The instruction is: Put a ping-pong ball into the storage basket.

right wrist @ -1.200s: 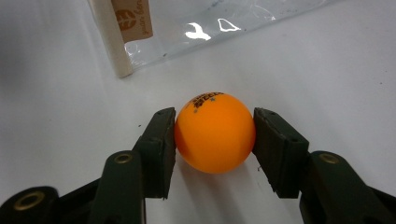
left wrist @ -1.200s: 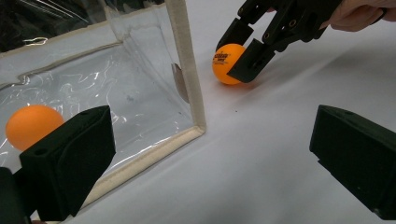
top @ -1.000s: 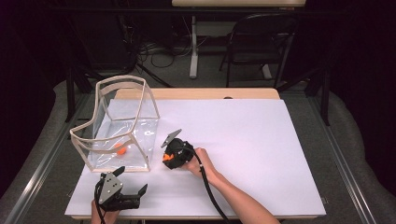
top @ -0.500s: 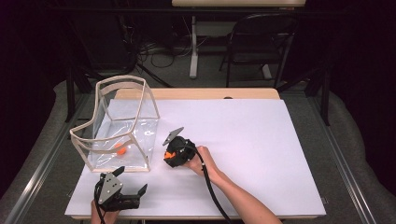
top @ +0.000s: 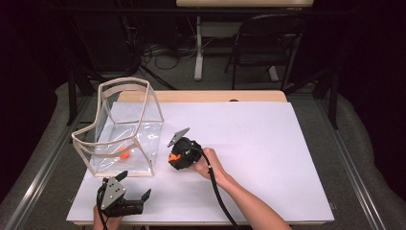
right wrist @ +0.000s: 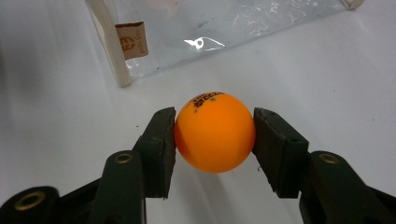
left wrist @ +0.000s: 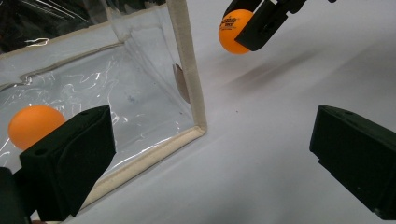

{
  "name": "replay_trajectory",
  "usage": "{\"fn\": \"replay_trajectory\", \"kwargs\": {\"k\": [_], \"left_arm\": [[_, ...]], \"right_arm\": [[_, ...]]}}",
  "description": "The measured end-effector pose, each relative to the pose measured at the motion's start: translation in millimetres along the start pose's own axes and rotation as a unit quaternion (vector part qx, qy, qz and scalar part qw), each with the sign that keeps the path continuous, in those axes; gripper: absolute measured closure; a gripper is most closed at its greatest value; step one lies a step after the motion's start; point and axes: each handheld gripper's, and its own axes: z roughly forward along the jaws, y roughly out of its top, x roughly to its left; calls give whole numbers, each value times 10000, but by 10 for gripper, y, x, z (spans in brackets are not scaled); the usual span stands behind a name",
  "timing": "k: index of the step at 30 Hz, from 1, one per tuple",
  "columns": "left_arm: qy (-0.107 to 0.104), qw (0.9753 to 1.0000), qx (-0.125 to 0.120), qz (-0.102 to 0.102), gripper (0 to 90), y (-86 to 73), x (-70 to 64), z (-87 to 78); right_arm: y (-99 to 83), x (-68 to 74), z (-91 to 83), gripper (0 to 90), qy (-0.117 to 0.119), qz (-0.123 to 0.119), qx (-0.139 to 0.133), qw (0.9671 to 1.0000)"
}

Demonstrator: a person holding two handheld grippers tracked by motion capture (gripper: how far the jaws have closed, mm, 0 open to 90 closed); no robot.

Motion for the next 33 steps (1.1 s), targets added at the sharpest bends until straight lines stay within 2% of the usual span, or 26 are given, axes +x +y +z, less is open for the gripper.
{"fn": "replay_trajectory", "kwargs": {"k": [33], "left_arm": [[5, 10000, -7, -8, 1, 1, -2, 1]], "right_arm": [[75, -104, -182, 504, -124, 24, -46, 9999]]}}
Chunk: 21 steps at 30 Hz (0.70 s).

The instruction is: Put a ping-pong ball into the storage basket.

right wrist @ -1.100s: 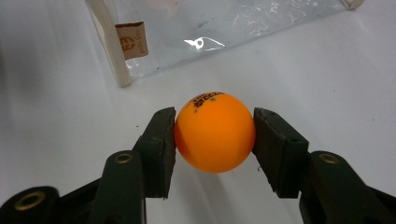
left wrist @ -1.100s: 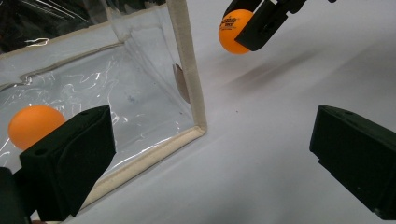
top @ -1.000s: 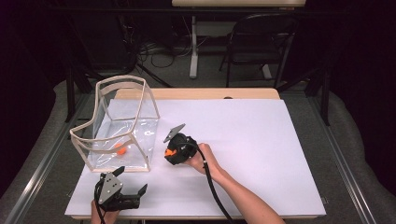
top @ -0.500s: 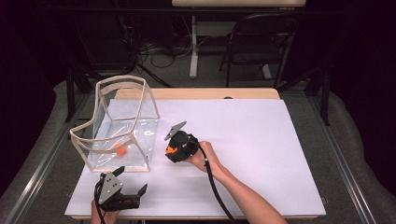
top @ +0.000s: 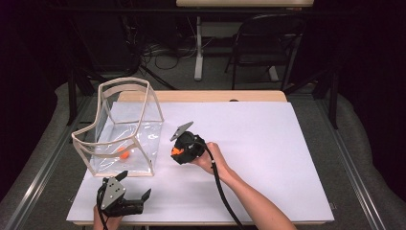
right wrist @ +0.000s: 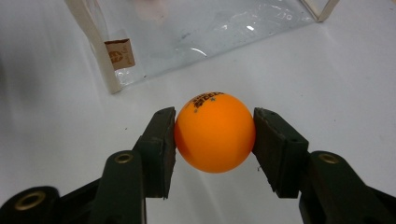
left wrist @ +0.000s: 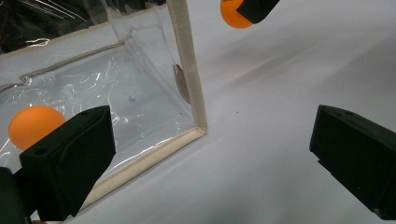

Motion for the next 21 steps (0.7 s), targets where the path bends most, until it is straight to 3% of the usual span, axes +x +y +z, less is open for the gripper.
{"fn": "replay_trajectory", "kwargs": {"k": [21], "left_arm": [[-13, 10000, -4, -10, 1, 3, -5, 1]], "right_arm": [[73, -113, -157, 505, -82, 48, -42, 9999]]}}
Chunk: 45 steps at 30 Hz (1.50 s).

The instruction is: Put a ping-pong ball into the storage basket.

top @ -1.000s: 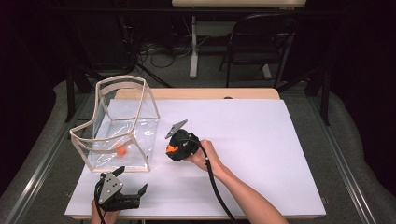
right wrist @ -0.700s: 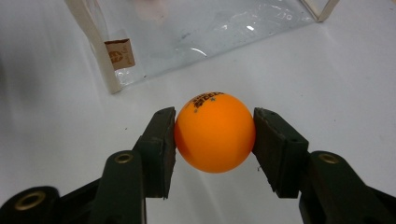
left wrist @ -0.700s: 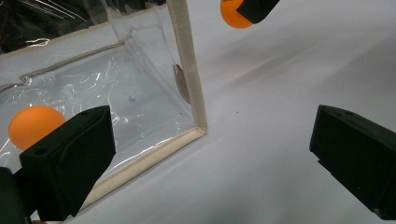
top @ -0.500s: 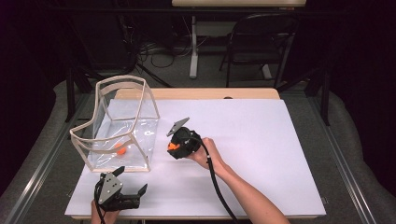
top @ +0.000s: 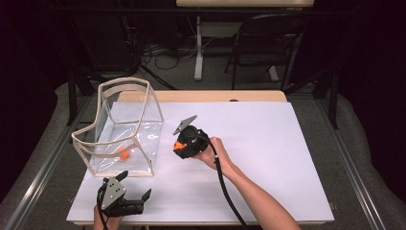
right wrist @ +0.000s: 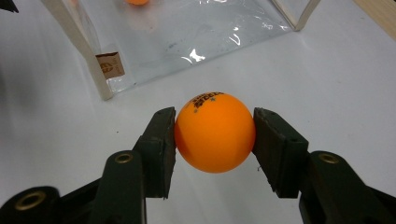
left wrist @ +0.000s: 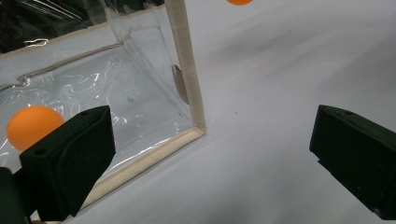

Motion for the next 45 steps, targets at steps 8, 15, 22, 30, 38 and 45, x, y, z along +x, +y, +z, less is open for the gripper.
{"fn": "replay_trajectory", "kwargs": {"k": [8, 15, 22, 30, 38, 45], "left_arm": [[0, 10000, -2, 0, 1, 0, 0, 0], [-2, 10000, -1, -9, 1, 0, 0, 0], [5, 10000, 0, -7, 1, 1, -2, 0], [7, 10000, -4, 13, 1, 2, 3, -3], [0, 10000, 0, -7, 1, 1, -3, 3], [1, 10000, -9, 7, 0, 1, 3, -1]], "right_arm": [[29, -58, -57, 505, 3, 57, -20, 10000], [43, -97, -87, 505, 7, 76, 5, 10000], [62, -129, -112, 506, 14, 80, 45, 10000], [124, -176, -180, 505, -3, 87, 10, 10000], [182, -206, -222, 506, -12, 89, -7, 10000], [228, -212, -242, 506, -14, 59, -5, 10000]]}}
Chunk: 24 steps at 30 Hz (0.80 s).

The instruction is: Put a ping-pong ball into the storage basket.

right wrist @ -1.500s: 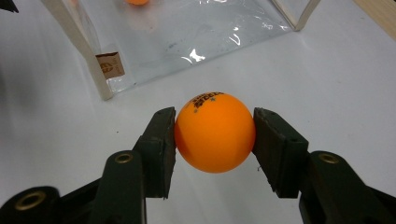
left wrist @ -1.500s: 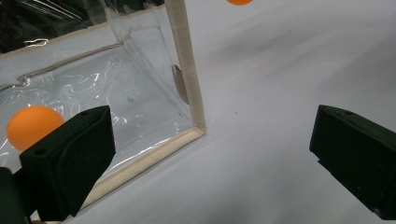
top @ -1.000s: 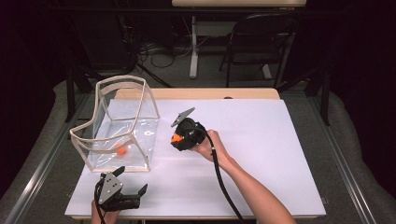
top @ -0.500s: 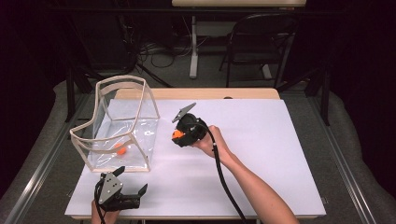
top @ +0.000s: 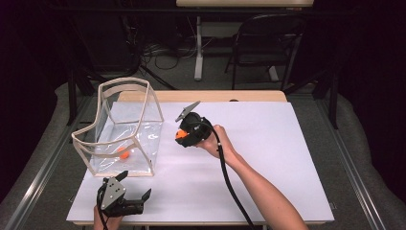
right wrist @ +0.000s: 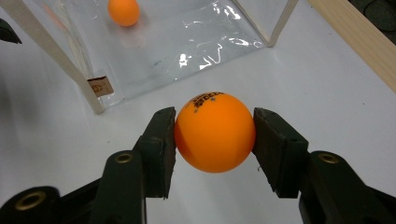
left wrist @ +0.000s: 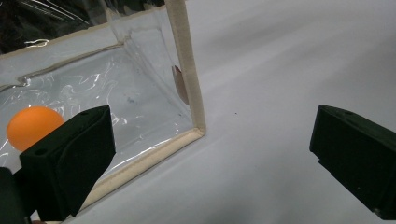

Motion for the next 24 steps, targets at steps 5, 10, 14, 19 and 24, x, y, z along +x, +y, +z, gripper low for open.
{"fn": "replay_trajectory", "kwargs": {"k": [5, 10, 14, 19, 24], "left_arm": [[11, 10000, -14, -3, 1, 0, 3, -2], [9, 10000, -6, 8, 1, 0, 3, -1], [1, 10000, -5, -8, 1, 0, 0, 3], [5, 10000, -7, -18, 1, -1, 0, 4], [-4, 10000, 5, -27, 1, -1, 2, 0]], "right_arm": [[19, -23, -24, 506, 9, 30, -31, 10000], [25, -46, -29, 506, 22, 38, -12, 10000], [35, -61, -33, 506, 17, 42, -14, 10000], [64, -74, -52, 506, 14, 48, -20, 10000], [101, -93, -73, 506, 7, 18, -46, 10000]]}}
